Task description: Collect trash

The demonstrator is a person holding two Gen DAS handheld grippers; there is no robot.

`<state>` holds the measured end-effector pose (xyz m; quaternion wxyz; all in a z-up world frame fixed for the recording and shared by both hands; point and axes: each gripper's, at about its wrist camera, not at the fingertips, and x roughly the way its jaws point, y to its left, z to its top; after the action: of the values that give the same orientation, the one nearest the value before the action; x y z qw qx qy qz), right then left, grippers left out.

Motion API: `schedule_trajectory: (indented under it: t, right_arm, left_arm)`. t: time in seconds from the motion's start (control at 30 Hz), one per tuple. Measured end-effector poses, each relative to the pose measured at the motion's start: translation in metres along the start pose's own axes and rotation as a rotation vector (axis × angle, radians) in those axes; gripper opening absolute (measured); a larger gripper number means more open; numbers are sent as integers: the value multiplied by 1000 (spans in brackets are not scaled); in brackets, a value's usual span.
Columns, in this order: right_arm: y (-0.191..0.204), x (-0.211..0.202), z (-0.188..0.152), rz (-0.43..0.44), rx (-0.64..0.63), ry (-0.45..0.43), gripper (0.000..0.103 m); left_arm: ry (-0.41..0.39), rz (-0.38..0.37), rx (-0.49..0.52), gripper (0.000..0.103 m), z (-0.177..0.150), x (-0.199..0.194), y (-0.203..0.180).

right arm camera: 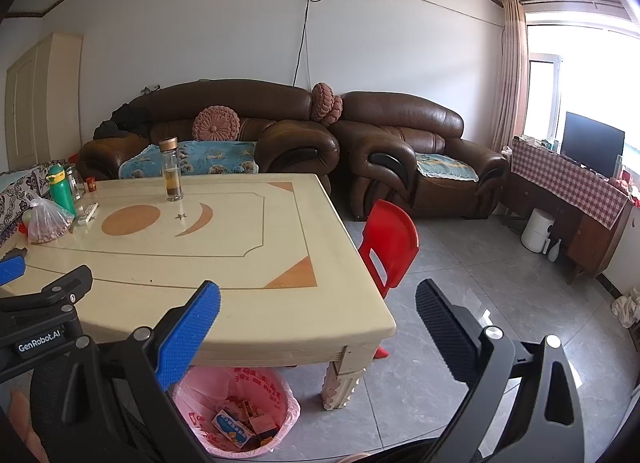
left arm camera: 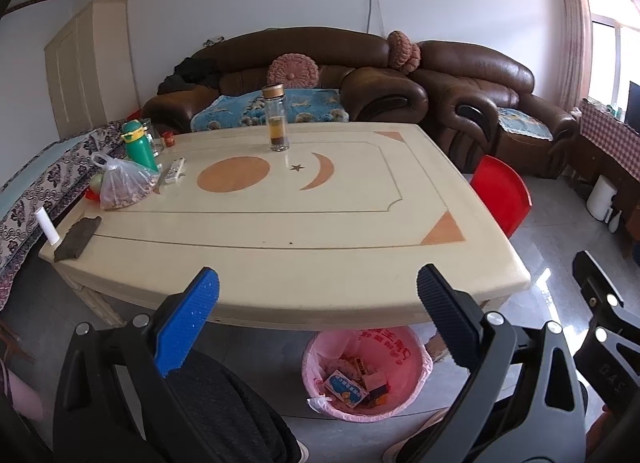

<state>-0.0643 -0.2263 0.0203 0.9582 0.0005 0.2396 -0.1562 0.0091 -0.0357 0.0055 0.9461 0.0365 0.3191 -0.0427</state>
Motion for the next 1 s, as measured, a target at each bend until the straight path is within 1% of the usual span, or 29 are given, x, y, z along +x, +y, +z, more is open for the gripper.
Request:
schedule_trajectory:
  t: [0.1, 0.27, 0.43, 1.0]
  right_arm:
    - [0, 0, 0, 0, 0, 1, 96]
    - [0, 0, 1, 0, 0, 0, 96]
    - [-2, 1, -2, 2, 2, 2, 96]
    - [-3, 2, -2, 2, 4, -1, 96]
  left_arm:
    - [9, -20, -3, 97, 0, 0, 0]
    - [25, -15, -7, 97, 0, 1, 0]
    - [21, -3, -11, 97, 1, 0, 0]
    - [16, -1, 0, 97, -1, -2, -2]
